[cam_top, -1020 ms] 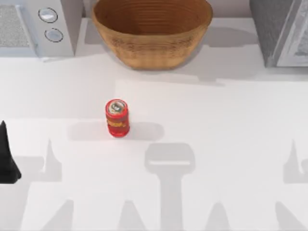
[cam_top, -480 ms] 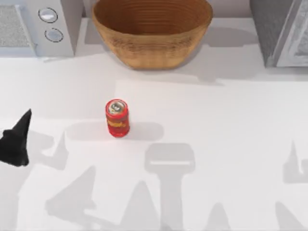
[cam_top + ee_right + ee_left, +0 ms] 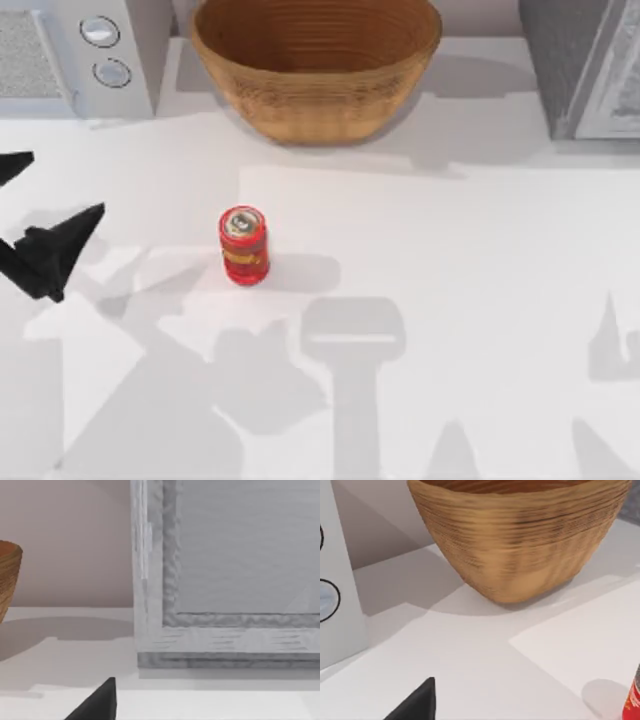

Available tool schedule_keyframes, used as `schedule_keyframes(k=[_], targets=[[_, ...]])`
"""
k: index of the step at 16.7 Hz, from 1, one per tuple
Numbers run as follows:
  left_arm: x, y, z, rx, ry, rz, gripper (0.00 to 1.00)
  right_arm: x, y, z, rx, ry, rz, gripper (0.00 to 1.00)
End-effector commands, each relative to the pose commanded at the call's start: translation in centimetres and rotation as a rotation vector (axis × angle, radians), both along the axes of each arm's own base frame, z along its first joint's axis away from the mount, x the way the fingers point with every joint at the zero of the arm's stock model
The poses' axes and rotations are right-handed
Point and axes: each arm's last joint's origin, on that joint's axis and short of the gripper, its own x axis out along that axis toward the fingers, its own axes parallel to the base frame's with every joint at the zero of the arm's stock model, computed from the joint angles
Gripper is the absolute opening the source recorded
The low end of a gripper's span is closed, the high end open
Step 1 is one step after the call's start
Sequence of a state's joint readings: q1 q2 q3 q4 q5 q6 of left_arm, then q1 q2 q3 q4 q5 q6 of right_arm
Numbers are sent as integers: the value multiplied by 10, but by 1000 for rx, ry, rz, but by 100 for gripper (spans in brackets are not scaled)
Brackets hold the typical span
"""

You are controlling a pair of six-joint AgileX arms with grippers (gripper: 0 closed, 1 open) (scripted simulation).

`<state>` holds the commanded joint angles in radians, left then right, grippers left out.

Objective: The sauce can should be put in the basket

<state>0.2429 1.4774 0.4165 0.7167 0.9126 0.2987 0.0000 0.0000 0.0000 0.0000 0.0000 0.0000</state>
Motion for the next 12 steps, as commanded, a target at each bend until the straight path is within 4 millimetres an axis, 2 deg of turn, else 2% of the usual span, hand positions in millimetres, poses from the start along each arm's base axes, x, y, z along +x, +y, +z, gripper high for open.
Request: schedule_keyframes(k=[6, 12], targets=[[59, 2, -57, -83, -33, -302, 100, 0, 0, 0, 0, 0, 0, 100], [90, -18, -110, -142, -69, -563, 100, 0, 0, 0, 0, 0, 0, 100]])
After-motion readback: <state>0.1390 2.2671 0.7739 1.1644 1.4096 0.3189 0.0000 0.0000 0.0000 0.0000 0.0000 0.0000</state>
